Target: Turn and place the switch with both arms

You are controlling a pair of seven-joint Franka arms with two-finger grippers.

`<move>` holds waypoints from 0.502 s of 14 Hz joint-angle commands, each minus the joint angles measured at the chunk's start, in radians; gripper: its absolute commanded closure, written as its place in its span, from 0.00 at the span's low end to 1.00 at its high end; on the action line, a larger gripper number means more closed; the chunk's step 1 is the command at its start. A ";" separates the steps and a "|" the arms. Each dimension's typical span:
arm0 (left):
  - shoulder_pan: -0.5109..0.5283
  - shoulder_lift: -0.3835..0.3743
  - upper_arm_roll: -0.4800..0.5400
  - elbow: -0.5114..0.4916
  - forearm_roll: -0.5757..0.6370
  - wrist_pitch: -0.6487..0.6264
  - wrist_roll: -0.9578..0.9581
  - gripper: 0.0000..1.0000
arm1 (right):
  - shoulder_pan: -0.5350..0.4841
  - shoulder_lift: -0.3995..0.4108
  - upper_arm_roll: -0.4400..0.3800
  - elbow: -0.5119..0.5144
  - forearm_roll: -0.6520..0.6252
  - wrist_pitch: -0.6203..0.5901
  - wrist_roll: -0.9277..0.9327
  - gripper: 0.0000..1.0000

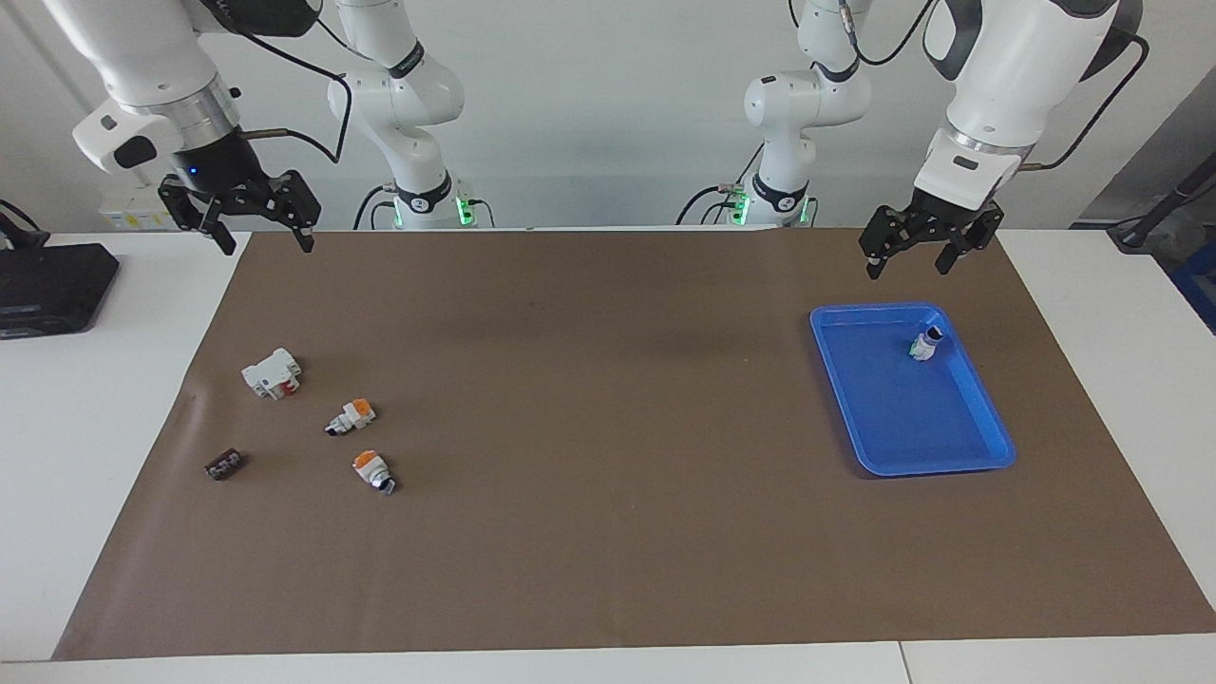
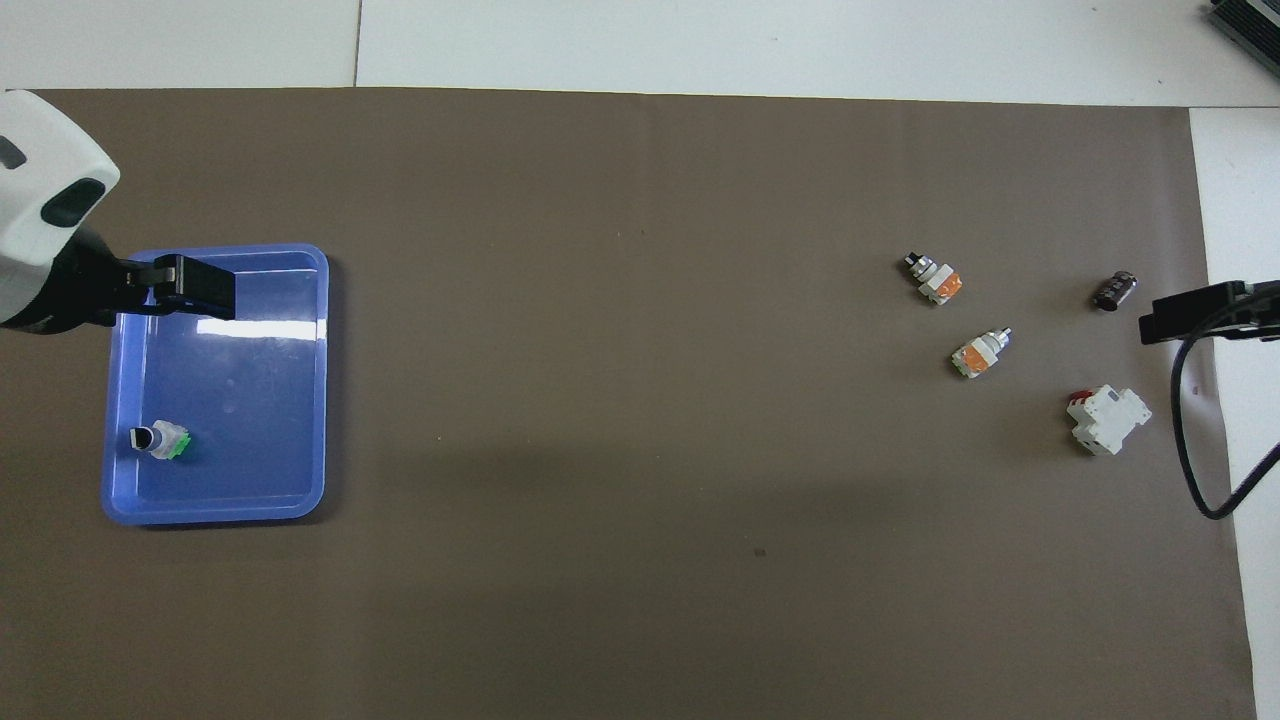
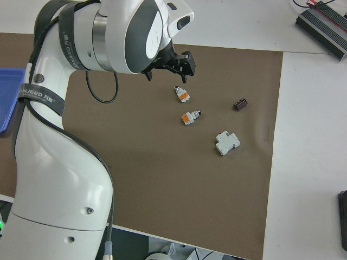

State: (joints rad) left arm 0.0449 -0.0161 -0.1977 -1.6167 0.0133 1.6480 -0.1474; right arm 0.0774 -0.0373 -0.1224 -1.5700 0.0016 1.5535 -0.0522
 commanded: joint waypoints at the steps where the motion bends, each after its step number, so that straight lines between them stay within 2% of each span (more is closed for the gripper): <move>1: 0.004 -0.027 0.001 -0.029 0.007 -0.004 -0.004 0.00 | 0.002 -0.019 0.004 -0.015 -0.011 -0.012 0.023 0.00; 7: 0.004 -0.027 0.001 -0.028 0.007 -0.004 -0.006 0.00 | 0.001 -0.035 0.004 -0.050 -0.011 0.002 0.022 0.00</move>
State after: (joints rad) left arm 0.0449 -0.0161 -0.1977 -1.6173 0.0133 1.6480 -0.1474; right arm 0.0774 -0.0381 -0.1224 -1.5731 0.0017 1.5528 -0.0520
